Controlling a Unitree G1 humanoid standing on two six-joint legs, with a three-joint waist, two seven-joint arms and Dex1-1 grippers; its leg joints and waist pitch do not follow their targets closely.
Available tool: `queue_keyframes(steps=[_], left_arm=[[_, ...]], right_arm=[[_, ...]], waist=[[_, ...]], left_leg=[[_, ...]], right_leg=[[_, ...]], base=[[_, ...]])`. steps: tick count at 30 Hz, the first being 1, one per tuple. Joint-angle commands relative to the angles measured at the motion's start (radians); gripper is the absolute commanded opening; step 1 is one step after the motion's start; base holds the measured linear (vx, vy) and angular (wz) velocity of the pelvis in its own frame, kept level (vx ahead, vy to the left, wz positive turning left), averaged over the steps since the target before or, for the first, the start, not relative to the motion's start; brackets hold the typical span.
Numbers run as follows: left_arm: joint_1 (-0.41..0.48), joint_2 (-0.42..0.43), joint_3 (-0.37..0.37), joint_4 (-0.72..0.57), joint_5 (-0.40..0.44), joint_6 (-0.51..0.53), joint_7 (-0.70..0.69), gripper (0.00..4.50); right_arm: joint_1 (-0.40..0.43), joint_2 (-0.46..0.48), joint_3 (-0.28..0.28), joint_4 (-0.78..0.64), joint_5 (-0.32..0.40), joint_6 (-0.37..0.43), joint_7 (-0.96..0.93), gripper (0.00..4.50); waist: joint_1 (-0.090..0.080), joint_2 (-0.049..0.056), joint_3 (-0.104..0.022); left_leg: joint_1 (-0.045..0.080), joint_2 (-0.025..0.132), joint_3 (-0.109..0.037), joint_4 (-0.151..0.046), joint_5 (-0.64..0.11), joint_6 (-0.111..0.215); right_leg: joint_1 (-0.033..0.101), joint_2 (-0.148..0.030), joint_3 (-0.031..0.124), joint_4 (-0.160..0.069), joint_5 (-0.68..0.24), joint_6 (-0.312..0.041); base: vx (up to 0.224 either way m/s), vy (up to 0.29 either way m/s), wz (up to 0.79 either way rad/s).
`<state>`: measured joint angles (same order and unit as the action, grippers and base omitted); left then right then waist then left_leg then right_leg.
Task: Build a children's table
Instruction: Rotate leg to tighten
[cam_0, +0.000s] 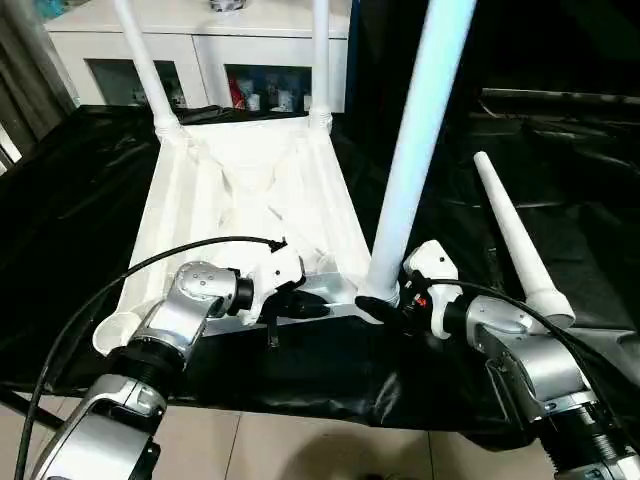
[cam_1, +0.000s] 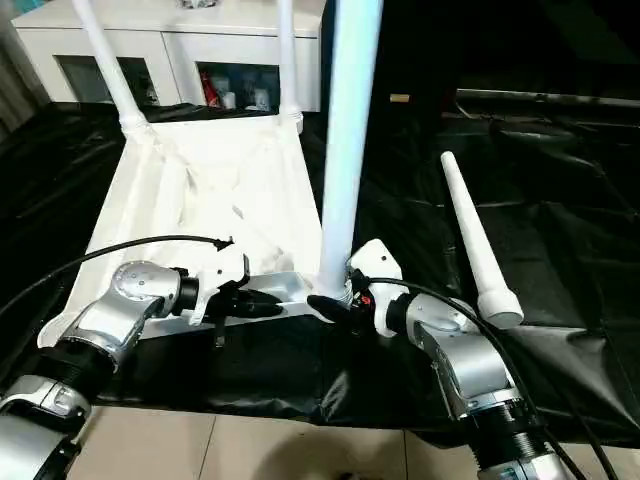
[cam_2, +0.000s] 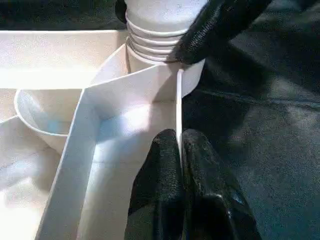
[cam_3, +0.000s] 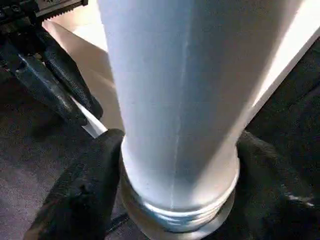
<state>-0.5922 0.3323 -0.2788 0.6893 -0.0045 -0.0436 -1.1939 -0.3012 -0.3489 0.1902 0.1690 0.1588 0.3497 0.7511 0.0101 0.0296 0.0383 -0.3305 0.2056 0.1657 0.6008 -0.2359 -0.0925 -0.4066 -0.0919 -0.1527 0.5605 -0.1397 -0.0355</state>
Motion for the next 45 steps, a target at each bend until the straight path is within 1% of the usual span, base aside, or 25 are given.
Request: queue_keyframes(steps=[1,3,4,7,8,11,12,13,14,15,18,20,21,24,25,28,31,33,35,36,38,41,42,44,45], left_arm=[[0.015,-0.007,0.007,-0.011,-0.017,0.008,-0.005,0.00],[0.017,-0.007,0.008,-0.016,-0.018,0.012,-0.006,0.00],[0.019,-0.006,0.009,-0.018,-0.018,0.012,-0.003,0.00],[0.020,-0.006,0.010,-0.020,-0.018,0.014,0.000,0.00],[0.022,-0.005,0.012,-0.022,-0.010,0.018,0.021,0.00],[0.019,-0.013,0.017,-0.015,-0.003,0.025,0.055,0.00],[-0.005,-0.047,0.025,0.025,0.028,0.034,0.168,0.00],[-0.011,-0.053,0.026,0.032,0.034,0.039,0.189,0.00],[-0.024,-0.068,0.028,0.050,0.049,0.049,0.240,0.00],[-0.060,-0.113,0.033,0.091,0.075,0.076,0.357,0.00],[-0.100,-0.195,0.044,0.118,0.081,0.129,0.482,0.00],[-0.108,-0.221,0.044,0.121,0.081,0.143,0.512,0.00],[-0.123,-0.272,0.043,0.124,0.079,0.173,0.561,0.00],[-0.137,-0.319,0.036,0.130,0.092,0.200,0.615,0.00],[-0.138,-0.325,0.035,0.131,0.095,0.203,0.622,0.00],[-0.140,-0.322,0.031,0.139,0.116,0.190,0.645,0.00],[-0.134,-0.301,0.038,0.131,0.117,0.188,0.642,0.00],[-0.137,-0.287,0.045,0.123,0.116,0.175,0.654,0.00],[-0.138,-0.284,0.046,0.123,0.116,0.168,0.655,0.00],[-0.140,-0.284,0.055,0.121,0.106,0.162,0.647,0.00],[-0.141,-0.283,0.069,0.117,0.088,0.155,0.621,0.45],[-0.140,-0.274,0.078,0.106,0.076,0.158,0.599,0.64],[-0.139,-0.273,0.079,0.105,0.075,0.157,0.602,0.93],[-0.137,-0.266,0.091,0.098,0.067,0.141,0.609,1.05],[-0.135,-0.256,0.110,0.081,0.054,0.136,0.614,1.12]], right_arm=[[0.006,0.002,0.014,-0.023,0.002,0.010,0.015,2.94],[0.007,0.002,0.016,-0.018,-0.003,0.006,0.013,2.79],[0.008,0.003,0.017,-0.015,-0.005,0.004,0.010,2.78],[0.008,0.009,0.013,-0.006,-0.007,0.000,-0.003,2.72],[0.010,0.026,0.000,0.006,-0.011,-0.003,-0.038,2.72],[0.006,0.057,-0.028,0.031,-0.013,-0.009,-0.099,2.72],[-0.011,0.124,-0.087,0.090,-0.023,-0.008,-0.251,2.72],[-0.014,0.136,-0.098,0.100,-0.023,-0.008,-0.279,2.72],[-0.023,0.166,-0.125,0.123,-0.025,-0.007,-0.346,2.72],[-0.049,0.239,-0.188,0.179,-0.012,0.003,-0.492,2.72],[-0.089,0.305,-0.219,0.244,-0.006,-0.019,-0.600,2.72],[-0.101,0.325,-0.226,0.262,-0.005,-0.025,-0.629,2.72],[-0.132,0.355,-0.226,0.304,-0.008,-0.052,-0.663,2.72],[-0.164,0.384,-0.215,0.346,-0.029,-0.085,-0.685,2.72],[-0.169,0.388,-0.207,0.349,-0.037,-0.087,-0.679,2.72],[-0.175,0.393,-0.187,0.350,-0.065,-0.103,-0.674,2.72],[-0.172,0.393,-0.184,0.345,-0.055,-0.137,-0.641,2.72],[-0.174,0.386,-0.202,0.344,-0.036,-0.166,-0.619,2.72],[-0.176,0.385,-0.214,0.344,-0.025,-0.173,-0.609,3.28],[-0.176,0.376,-0.216,0.338,-0.027,-0.179,-0.604,3.28],[-0.174,0.360,-0.217,0.323,-0.036,-0.183,-0.594,3.51],[-0.164,0.340,-0.236,0.279,-0.024,-0.186,-0.585,3.71],[-0.162,0.337,-0.240,0.272,-0.021,-0.186,-0.584,3.91],[-0.142,0.316,-0.233,0.229,-0.032,-0.182,-0.575,4.07],[-0.119,0.299,-0.231,0.181,-0.033,-0.149,-0.567,4.15]], waist=[[0.007,-0.013,-0.059],[0.005,-0.021,-0.057],[0.008,-0.014,-0.057],[0.007,-0.019,-0.058],[0.007,-0.013,-0.057],[0.001,-0.017,-0.055],[-0.002,-0.017,-0.054],[-0.003,-0.006,-0.054],[-0.009,-0.012,-0.053],[-0.008,-0.011,-0.053],[-0.003,-0.012,-0.055],[0.000,-0.013,-0.057],[0.000,-0.008,-0.060],[0.005,-0.009,-0.066],[0.004,-0.004,-0.069],[0.006,-0.002,-0.070],[0.009,-0.001,-0.069],[0.012,-0.002,-0.067],[0.013,-0.002,-0.068],[0.013,0.000,-0.068],[0.010,-0.003,-0.068],[0.002,0.001,-0.070],[0.001,-0.001,-0.073],[0.004,0.004,-0.071],[0.006,0.001,-0.073]], left_leg=[[-0.017,0.025,-0.003,-0.073,-0.103,0.089],[-0.018,0.024,-0.001,-0.073,-0.109,0.090],[-0.017,0.024,-0.002,-0.073,-0.106,0.089],[-0.018,0.023,-0.001,-0.072,-0.100,0.090],[-0.018,0.023,-0.003,-0.072,-0.099,0.089],[-0.019,0.022,-0.002,-0.074,-0.114,0.077],[-0.019,0.020,-0.002,-0.073,-0.124,0.073],[-0.016,0.020,-0.003,-0.073,-0.128,0.067],[-0.016,0.016,-0.001,-0.071,-0.133,0.054],[-0.012,0.012,-0.001,-0.071,-0.133,0.043],[-0.009,0.013,0.000,-0.070,-0.129,0.045],[-0.010,0.012,-0.001,-0.070,-0.118,0.053],[-0.013,0.016,0.000,-0.069,-0.097,0.060],[-0.019,0.020,-0.003,-0.068,-0.041,0.078],[-0.019,0.020,-0.002,-0.064,-0.021,0.088],[-0.018,0.017,-0.001,-0.061,0.011,0.124],[-0.016,0.017,0.001,-0.062,-0.006,0.134],[-0.014,0.018,0.002,-0.064,-0.037,0.123],[-0.015,0.019,0.001,-0.065,-0.040,0.120],[-0.015,0.019,0.001,-0.064,-0.035,0.121],[-0.019,0.018,0.000,-0.063,-0.034,0.125],[-0.022,0.015,-0.001,-0.060,-0.019,0.139],[-0.024,0.015,-0.001,-0.058,-0.002,0.145],[-0.023,0.014,0.000,-0.056,0.006,0.153],[-0.024,0.015,0.000,-0.054,0.017,0.158]], right_leg=[[0.066,-0.066,0.064,-0.061,-0.356,-0.124],[0.066,-0.065,0.064,-0.063,-0.363,-0.123],[0.066,-0.066,0.064,-0.062,-0.370,-0.122],[0.066,-0.066,0.064,-0.063,-0.371,-0.117],[0.066,-0.066,0.064,-0.062,-0.371,-0.118],[0.065,-0.066,0.062,-0.066,-0.396,-0.112],[0.064,-0.066,0.061,-0.071,-0.422,-0.102],[0.062,-0.066,0.061,-0.072,-0.432,-0.101],[0.059,-0.062,0.058,-0.078,-0.456,-0.087],[0.058,-0.061,0.054,-0.084,-0.487,-0.074],[0.056,-0.063,0.053,-0.088,-0.493,-0.066],[0.059,-0.062,0.054,-0.085,-0.465,-0.072],[0.060,-0.065,0.058,-0.078,-0.423,-0.091],[0.066,-0.063,0.062,-0.057,-0.293,-0.136],[0.066,-0.061,0.063,-0.050,-0.233,-0.158],[0.069,-0.061,0.065,-0.041,-0.161,-0.189],[0.071,-0.063,0.064,-0.045,-0.182,-0.193],[0.070,-0.063,0.063,-0.050,-0.231,-0.181],[0.071,-0.064,0.064,-0.050,-0.235,-0.177],[0.071,-0.063,0.064,-0.049,-0.223,-0.179],[0.074,-0.062,0.064,-0.045,-0.209,-0.182],[0.076,-0.062,0.063,-0.043,-0.190,-0.187],[0.076,-0.062,0.064,-0.039,-0.173,-0.190],[0.072,-0.061,0.064,-0.039,-0.172,-0.195],[0.072,-0.059,0.064,-0.037,-0.157,-0.191]], base=[[0.000,0.000,0.00],[0.000,0.000,0.00],[0.000,0.000,0.00],[0.000,0.000,0.00],[0.000,0.000,0.00],[0.000,0.000,0.00],[0.000,0.000,0.00],[0.000,0.000,0.00],[0.000,0.000,0.00],[0.000,0.000,0.00],[0.000,0.000,0.00],[0.000,0.000,0.00],[0.000,0.000,0.00],[0.000,0.000,0.00],[0.000,0.000,0.00],[0.000,0.000,0.00],[0.000,0.000,0.00],[0.000,0.000,0.00],[0.000,0.000,0.00],[0.000,0.000,0.00],[0.000,0.000,0.00],[0.000,0.000,0.00],[0.000,0.000,0.00],[0.000,0.000,0.00],[0.000,0.000,0.00]])
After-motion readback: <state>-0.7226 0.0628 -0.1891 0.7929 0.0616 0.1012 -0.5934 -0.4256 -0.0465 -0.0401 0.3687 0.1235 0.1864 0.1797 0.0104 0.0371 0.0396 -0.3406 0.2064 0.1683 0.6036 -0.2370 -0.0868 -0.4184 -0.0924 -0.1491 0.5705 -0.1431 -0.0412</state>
